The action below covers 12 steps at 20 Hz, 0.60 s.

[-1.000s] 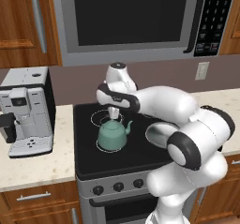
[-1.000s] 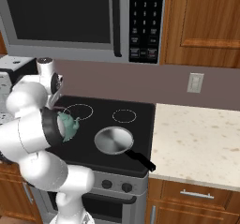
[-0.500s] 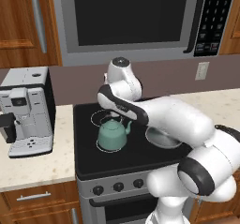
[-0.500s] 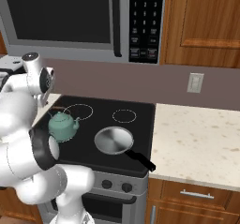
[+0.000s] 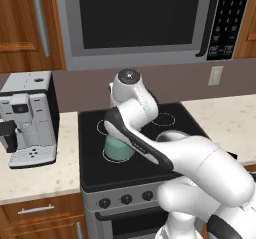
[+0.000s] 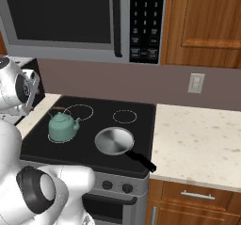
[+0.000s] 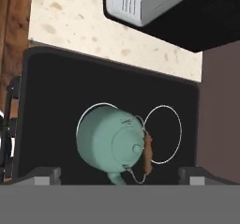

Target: Pick the kettle from the counter and place it on a stove burner. Then turn the burner on.

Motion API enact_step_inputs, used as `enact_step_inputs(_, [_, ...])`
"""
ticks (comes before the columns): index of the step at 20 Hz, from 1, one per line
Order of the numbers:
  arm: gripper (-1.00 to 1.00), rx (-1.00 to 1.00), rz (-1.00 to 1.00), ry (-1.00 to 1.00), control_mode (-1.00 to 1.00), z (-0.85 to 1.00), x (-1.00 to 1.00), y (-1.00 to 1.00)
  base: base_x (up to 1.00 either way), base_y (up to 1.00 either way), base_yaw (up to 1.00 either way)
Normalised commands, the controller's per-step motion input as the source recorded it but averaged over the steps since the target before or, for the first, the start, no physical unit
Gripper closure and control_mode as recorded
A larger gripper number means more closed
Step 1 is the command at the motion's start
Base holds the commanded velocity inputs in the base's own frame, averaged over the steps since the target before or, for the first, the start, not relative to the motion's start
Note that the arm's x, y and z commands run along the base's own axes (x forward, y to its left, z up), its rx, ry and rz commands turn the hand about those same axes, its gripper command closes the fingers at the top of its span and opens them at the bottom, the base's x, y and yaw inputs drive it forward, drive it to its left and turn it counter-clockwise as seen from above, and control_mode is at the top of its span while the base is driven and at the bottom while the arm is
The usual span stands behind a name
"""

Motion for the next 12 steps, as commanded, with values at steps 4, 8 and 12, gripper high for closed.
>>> enact_step_inputs(4, [-1.0,-0.11,0.01,-0.11,-1.0,0.31,-0.76,0.16,0.0,0.0,0.0])
enact_step_inputs(8, [-1.0,-0.19,0.05,-0.03,-1.0,0.04,-0.66,0.18,0.0,0.0,0.0])
enact_step_inputs(12, [-1.0,-0.21,0.09,0.0,-1.0,0.0,-0.48,0.18,0.0,0.0,0.0])
